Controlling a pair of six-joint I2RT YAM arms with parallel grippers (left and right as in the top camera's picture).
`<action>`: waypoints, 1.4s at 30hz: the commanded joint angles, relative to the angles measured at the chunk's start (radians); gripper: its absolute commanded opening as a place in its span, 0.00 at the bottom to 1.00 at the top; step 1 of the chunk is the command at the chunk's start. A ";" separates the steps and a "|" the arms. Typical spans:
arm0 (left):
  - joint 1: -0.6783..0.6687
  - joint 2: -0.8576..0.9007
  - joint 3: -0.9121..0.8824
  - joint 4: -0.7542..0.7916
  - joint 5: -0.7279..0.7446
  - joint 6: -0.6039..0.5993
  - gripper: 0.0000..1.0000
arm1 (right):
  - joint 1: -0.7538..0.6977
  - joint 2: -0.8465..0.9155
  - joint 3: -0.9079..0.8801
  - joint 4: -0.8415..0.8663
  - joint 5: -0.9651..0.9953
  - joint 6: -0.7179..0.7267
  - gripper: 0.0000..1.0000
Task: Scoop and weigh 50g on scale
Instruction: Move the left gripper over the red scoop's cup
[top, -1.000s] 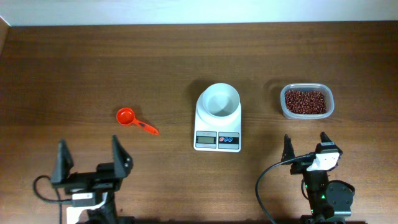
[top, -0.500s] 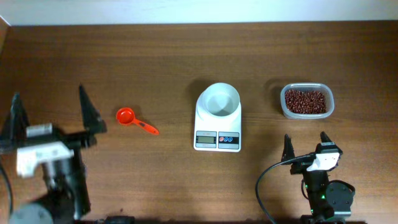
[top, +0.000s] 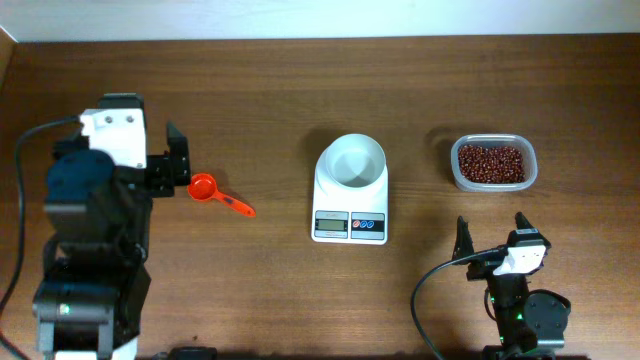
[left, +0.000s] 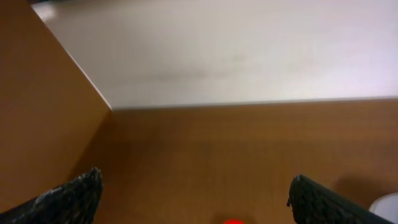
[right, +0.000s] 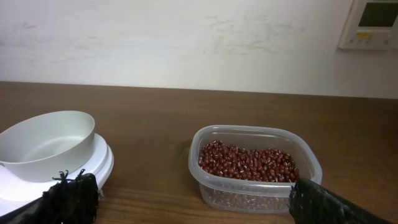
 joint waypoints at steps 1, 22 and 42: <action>0.006 0.041 0.013 -0.050 -0.014 -0.016 0.99 | 0.006 -0.007 -0.007 -0.004 0.008 -0.003 0.99; 0.017 0.401 -0.162 -0.244 -0.062 -0.977 0.99 | 0.006 -0.007 -0.007 -0.004 0.009 -0.003 0.99; 0.018 0.581 -0.260 -0.124 -0.123 -1.202 0.79 | 0.006 -0.007 -0.007 -0.004 0.009 -0.003 0.99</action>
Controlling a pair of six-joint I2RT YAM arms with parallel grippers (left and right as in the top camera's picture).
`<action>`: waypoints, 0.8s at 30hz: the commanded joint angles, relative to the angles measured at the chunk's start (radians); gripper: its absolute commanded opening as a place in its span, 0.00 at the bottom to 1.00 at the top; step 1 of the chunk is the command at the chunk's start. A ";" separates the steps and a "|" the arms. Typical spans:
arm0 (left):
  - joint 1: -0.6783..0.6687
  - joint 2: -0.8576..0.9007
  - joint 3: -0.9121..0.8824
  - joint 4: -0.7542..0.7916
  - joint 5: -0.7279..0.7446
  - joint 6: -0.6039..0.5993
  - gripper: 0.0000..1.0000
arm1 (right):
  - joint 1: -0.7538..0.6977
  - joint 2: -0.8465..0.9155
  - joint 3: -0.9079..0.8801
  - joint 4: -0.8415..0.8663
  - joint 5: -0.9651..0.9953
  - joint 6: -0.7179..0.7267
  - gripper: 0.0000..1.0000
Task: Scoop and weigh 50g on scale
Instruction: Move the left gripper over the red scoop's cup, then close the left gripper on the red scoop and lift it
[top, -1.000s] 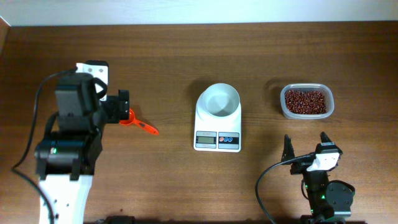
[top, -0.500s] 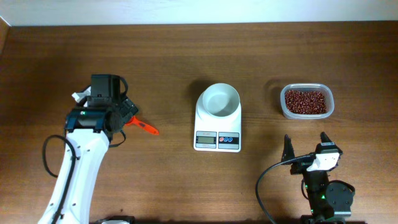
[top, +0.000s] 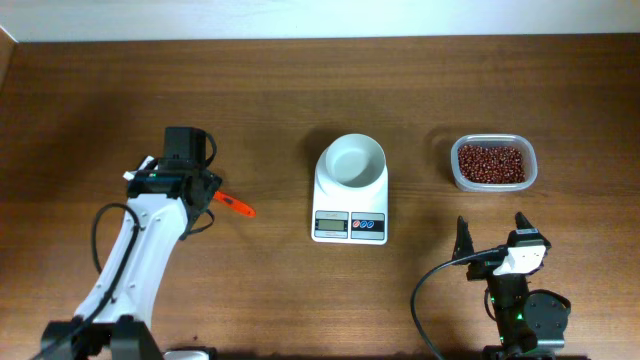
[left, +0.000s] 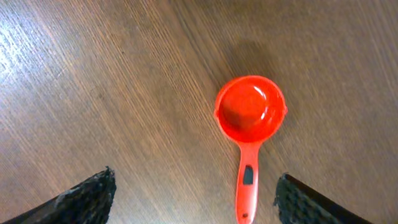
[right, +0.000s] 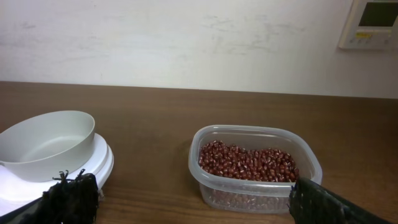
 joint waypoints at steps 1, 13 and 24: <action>0.005 0.078 -0.009 0.025 -0.070 -0.028 0.75 | 0.006 -0.008 -0.007 -0.003 0.008 -0.004 0.99; 0.082 0.277 -0.009 0.194 -0.051 0.037 0.52 | 0.006 -0.008 -0.007 -0.003 0.009 -0.004 0.99; 0.081 0.289 -0.009 0.272 0.044 0.112 0.56 | 0.006 -0.008 -0.007 -0.003 0.009 -0.004 0.99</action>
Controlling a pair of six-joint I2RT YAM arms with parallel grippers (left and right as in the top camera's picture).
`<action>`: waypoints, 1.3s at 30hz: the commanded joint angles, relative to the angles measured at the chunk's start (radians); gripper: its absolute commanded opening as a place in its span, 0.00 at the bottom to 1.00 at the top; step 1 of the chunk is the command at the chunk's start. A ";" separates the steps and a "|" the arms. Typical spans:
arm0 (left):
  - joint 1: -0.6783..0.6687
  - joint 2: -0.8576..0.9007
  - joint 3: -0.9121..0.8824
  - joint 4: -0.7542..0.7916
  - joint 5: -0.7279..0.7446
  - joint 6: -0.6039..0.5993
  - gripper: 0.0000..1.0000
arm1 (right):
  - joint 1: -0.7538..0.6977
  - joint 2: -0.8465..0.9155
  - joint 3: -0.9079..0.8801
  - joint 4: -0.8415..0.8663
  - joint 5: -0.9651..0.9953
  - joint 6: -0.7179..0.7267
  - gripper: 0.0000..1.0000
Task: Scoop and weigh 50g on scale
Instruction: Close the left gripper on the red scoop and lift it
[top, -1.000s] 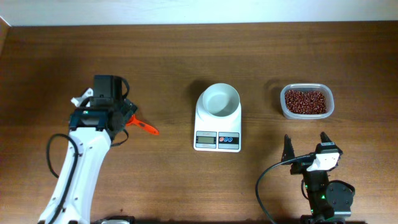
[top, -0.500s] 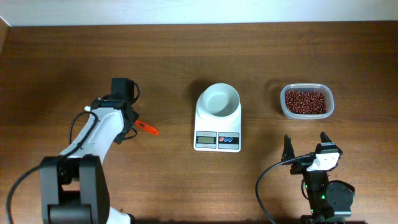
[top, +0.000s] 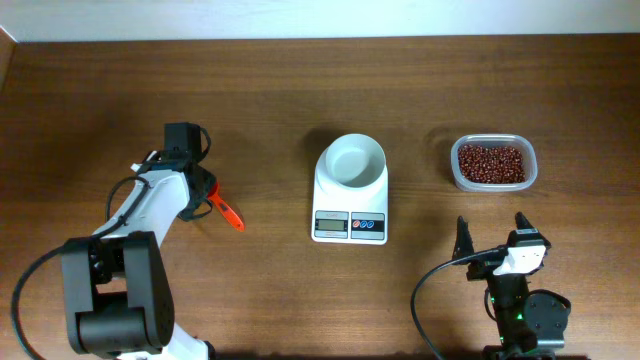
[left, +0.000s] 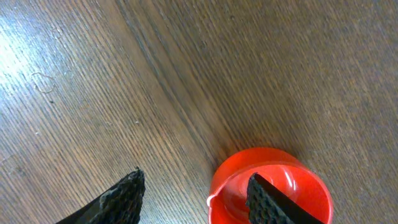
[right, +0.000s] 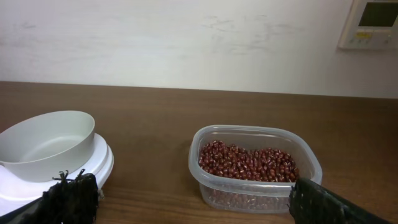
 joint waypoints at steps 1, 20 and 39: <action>0.002 0.009 -0.007 0.008 0.026 0.013 0.56 | 0.006 -0.007 -0.007 -0.004 0.009 -0.004 0.99; 0.002 0.014 -0.008 0.072 0.067 0.416 0.37 | 0.006 -0.007 -0.007 -0.004 0.009 -0.004 0.99; 0.021 -0.156 -0.009 -0.249 0.217 -0.179 0.00 | 0.006 -0.007 -0.007 -0.004 0.009 -0.004 0.99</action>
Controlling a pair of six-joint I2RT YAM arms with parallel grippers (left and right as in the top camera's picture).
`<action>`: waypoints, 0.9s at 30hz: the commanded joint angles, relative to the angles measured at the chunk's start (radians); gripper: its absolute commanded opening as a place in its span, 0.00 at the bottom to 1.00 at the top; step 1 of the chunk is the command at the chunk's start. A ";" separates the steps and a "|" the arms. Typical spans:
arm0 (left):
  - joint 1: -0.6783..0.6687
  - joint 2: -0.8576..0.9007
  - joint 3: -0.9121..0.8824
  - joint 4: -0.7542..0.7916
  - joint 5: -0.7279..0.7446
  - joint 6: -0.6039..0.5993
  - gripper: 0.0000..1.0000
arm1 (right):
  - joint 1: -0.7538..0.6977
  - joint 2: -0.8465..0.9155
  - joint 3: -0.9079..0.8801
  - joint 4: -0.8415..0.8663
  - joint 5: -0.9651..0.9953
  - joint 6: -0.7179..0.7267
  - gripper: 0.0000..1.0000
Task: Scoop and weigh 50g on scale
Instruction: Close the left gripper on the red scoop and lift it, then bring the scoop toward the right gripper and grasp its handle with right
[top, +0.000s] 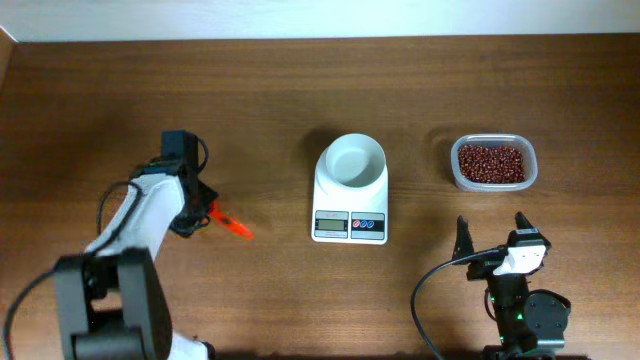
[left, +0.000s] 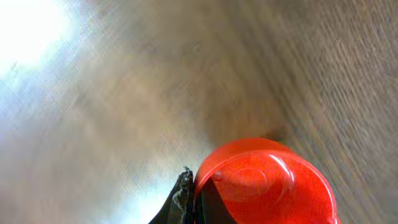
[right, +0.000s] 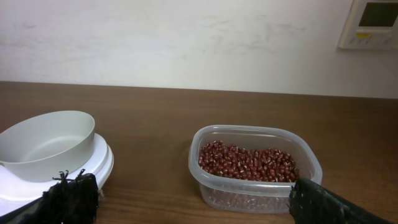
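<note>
The red scoop (left: 267, 180) fills the lower middle of the left wrist view, which is blurred. My left gripper (left: 194, 188) is shut on the rim of its cup, with one finger (left: 179, 202) outside the rim. In the overhead view the left gripper (top: 198, 214) covers the cup and only the scoop's handle (top: 236, 228) shows. A white scale (top: 350, 200) carries an empty white bowl (top: 352, 160). A clear tub of red beans (top: 493, 163) stands to its right. My right gripper (right: 199, 205) is open, short of the tub (right: 252, 165).
The scale's display (top: 330, 224) faces the front edge. The bowl (right: 46, 143) and scale sit at the left of the right wrist view. A pale wall (right: 186, 43) runs behind the table's far edge.
My left gripper's jaws stood apart around the scoop's cup rim and are now shut on it. The scoop's handle has swung to point more to the right. The right arm has not moved.
The left arm stood drawn back at the far left with the scoop lying beside it. Then its open gripper was over the scoop's cup, then low with one finger inside the cup. Now it grips the rim. The right gripper stayed open throughout.
</note>
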 joint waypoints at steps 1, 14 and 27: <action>0.008 -0.114 -0.001 -0.029 0.182 -0.190 0.00 | 0.006 -0.008 -0.007 -0.004 0.009 -0.004 0.99; 0.006 -0.124 -0.001 -0.301 0.504 -0.275 0.00 | 0.006 -0.008 -0.007 -0.001 0.014 -0.003 0.99; 0.005 -0.262 -0.001 -0.436 0.486 -0.112 0.00 | 0.006 -0.004 -0.007 0.022 -0.934 1.020 0.99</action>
